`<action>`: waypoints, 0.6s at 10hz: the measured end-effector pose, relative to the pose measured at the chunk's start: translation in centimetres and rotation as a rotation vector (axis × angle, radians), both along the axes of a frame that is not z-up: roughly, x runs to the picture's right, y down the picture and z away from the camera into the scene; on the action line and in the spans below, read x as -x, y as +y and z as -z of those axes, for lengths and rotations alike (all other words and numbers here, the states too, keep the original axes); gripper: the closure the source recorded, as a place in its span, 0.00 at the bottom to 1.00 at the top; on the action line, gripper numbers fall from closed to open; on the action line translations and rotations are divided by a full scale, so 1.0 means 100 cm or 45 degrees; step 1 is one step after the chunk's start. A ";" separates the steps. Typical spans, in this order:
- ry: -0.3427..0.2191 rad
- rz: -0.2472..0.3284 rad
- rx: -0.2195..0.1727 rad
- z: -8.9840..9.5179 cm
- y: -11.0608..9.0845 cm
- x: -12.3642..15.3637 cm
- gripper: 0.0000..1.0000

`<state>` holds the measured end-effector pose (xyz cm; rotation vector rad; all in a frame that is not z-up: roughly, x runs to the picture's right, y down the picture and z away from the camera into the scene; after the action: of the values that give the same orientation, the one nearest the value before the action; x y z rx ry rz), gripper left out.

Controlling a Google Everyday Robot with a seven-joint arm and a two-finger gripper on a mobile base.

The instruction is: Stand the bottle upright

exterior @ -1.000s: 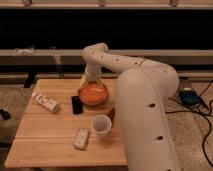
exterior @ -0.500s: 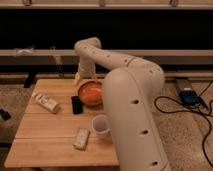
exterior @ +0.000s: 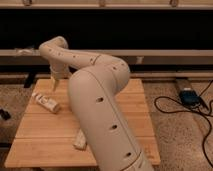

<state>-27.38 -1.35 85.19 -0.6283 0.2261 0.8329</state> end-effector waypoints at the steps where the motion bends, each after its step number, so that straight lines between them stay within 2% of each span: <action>1: -0.016 0.043 -0.019 -0.001 0.003 0.019 0.20; 3: -0.042 0.159 -0.023 -0.005 0.014 0.058 0.20; 6: -0.067 0.271 -0.012 -0.015 0.021 0.088 0.20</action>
<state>-36.18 0.78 86.64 -0.6048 0.2366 0.6120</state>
